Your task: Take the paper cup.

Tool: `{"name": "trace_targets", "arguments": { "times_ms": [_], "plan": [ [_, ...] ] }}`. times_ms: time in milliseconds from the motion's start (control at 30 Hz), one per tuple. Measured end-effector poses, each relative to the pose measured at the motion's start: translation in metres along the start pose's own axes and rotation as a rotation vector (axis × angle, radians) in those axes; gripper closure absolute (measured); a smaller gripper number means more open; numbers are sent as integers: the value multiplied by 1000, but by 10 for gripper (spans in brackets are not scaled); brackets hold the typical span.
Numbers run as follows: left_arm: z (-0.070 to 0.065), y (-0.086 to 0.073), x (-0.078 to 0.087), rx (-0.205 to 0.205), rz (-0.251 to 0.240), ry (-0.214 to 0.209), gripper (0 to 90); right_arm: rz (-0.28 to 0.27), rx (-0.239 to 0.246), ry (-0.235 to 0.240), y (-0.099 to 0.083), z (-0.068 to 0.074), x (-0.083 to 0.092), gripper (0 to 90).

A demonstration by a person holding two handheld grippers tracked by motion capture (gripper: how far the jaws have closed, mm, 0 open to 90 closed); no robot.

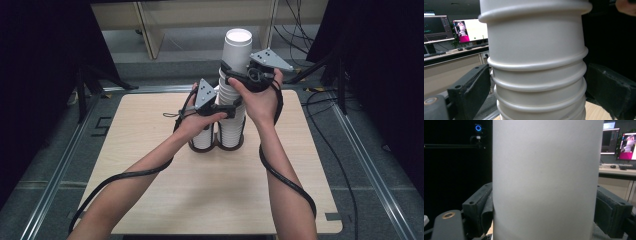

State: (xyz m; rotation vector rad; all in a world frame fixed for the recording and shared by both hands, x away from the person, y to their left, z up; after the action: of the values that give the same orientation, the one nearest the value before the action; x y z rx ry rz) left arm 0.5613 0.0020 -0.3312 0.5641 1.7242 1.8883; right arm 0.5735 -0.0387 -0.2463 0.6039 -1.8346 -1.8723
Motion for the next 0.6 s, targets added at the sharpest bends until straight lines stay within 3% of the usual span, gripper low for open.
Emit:
{"name": "trace_targets", "arguments": {
  "times_ms": [200, 233, 367, 600],
  "plan": [
    [-1, 1, -1, 20, -14, 13, 63, -29, -2, -10, 9, 1, 2, 163],
    [1, -1, 1, -23, 13, 8, 63, -41, -3, -5, 13, 2, 2, 165],
    [0, 0, 0, -5, 0, 12, 63, -58, -6, -5, 18, 3, 2, 168],
    [1, -1, 0, -18, 6, 8, 62, -81, 0, -10, 26, 3, 5, 171]
  ]
}}
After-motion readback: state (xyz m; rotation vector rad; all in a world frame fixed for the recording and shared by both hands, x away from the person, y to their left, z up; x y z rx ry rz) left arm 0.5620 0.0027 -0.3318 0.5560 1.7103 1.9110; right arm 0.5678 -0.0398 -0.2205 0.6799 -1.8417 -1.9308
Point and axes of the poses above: each handheld gripper's, and its own axes: x roughly backward along the jaws, y roughly out of its top, z roughly to its left, the point moved 10 cm from there along -x, roughly forward along the jaws, and after that the axes turned 5 degrees about y, right-handed, at the moved point
